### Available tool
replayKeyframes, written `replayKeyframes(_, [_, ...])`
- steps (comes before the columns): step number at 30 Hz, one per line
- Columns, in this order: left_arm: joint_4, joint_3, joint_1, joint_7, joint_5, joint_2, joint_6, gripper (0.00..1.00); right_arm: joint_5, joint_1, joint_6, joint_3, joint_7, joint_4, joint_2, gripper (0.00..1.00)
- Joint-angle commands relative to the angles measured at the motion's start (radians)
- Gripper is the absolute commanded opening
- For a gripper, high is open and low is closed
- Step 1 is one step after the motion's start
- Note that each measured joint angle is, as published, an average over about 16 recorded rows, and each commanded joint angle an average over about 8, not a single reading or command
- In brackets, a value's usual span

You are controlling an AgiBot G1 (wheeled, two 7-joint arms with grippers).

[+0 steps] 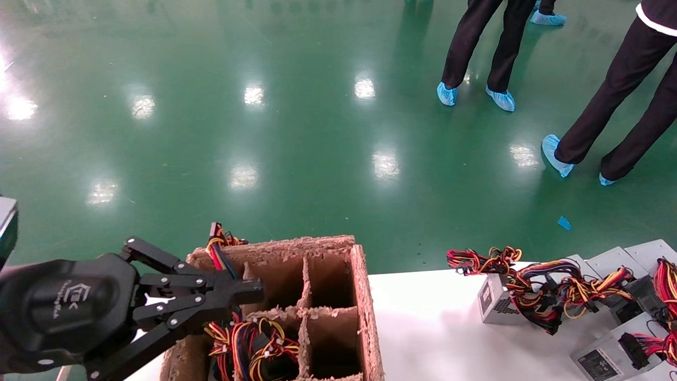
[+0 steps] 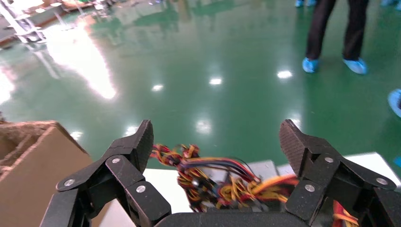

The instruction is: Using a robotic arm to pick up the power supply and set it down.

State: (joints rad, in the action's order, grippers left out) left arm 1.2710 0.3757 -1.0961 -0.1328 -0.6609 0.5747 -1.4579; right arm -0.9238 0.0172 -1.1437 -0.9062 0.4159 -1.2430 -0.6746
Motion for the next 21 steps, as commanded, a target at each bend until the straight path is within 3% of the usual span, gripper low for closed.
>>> replayKeyframes(1, [0.000, 0.000, 0.000, 0.000, 0.000, 0.000, 0.000, 0.00, 0.006, -0.021, -0.010, 0.018, -0.015, -0.005, 0.004, 1.00])
replayKeyframes(15, [0.000, 0.000, 0.000, 0.000, 0.000, 0.000, 0.000, 0.00, 0.053, -0.288, -0.095, 0.310, -0.068, -0.014, 0.019, 1.00])
replayKeyframes(16, [0.000, 0.000, 0.000, 0.000, 0.000, 0.000, 0.000, 0.07, 0.056, -0.307, -0.101, 0.330, -0.072, -0.014, 0.020, 1.00])
replayKeyframes(21, [0.000, 0.000, 0.000, 0.000, 0.000, 0.000, 0.000, 0.69, 0.072, -0.401, -0.131, 0.433, -0.091, -0.018, 0.025, 1.00])
